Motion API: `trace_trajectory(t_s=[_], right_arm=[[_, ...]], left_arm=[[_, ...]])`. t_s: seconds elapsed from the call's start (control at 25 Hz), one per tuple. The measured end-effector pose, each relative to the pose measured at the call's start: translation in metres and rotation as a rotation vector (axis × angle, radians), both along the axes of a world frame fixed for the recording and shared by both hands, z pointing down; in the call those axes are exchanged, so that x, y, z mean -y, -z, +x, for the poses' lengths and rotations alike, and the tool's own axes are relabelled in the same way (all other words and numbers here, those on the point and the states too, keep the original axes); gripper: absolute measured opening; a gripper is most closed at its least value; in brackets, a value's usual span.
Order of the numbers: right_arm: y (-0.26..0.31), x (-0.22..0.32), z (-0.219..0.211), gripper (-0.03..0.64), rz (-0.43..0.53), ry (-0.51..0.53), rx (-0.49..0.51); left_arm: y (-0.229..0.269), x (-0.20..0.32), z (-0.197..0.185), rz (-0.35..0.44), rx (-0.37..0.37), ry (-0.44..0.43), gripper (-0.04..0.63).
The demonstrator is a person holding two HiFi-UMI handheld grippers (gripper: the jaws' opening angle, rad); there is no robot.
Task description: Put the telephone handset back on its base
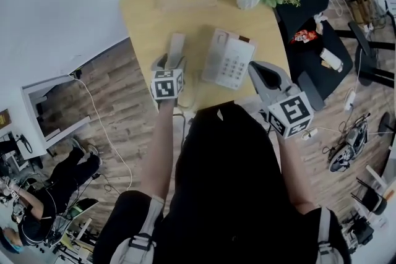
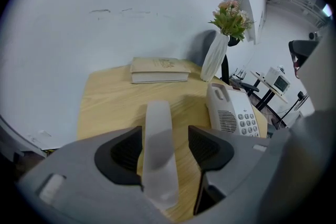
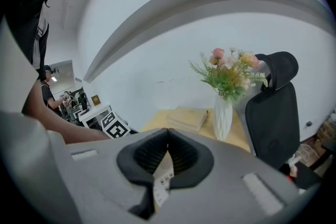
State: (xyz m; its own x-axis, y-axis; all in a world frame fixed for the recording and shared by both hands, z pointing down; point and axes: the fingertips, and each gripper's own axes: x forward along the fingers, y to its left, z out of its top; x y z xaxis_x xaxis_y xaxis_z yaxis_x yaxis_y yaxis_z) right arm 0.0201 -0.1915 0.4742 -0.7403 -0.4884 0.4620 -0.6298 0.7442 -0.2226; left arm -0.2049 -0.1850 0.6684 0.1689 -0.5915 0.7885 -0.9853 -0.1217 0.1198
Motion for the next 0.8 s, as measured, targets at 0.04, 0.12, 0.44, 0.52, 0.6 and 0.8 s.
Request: trace_trajectory(t_s=[0.04,0.12,0.44,0.52,0.6,0.8], right_arm=[[-0.001,-0.001,0.000,0.003,-0.005,-0.010,-0.006],[-0.003,-0.003,0.001,0.003,-0.013,-0.028,-0.013],[-0.014,-0.019,-0.001,0.003,-0.040,-0.074,-0.046],[-0.015,-0.024,-0.001,0.003,-0.044,-0.083,-0.052],[-0.016,-0.029,-0.001,0.003,-0.050,-0.090,-0.055],[-0.015,-0.040,0.001,0.003,-0.056,-0.123,-0.055]], left_arm=[[-0.003,-0.001,-0.002,-0.006,0.000,-0.001,0.262],[-0.009,-0.001,-0.002,-0.015,-0.003,-0.011,0.262],[-0.032,-0.006,-0.011,-0.029,-0.007,-0.014,0.262],[-0.034,-0.008,-0.012,-0.026,-0.007,-0.009,0.262],[-0.035,-0.009,-0.012,-0.024,-0.012,-0.011,0.262],[-0.035,-0.007,-0.011,-0.010,-0.011,-0.008,0.261]])
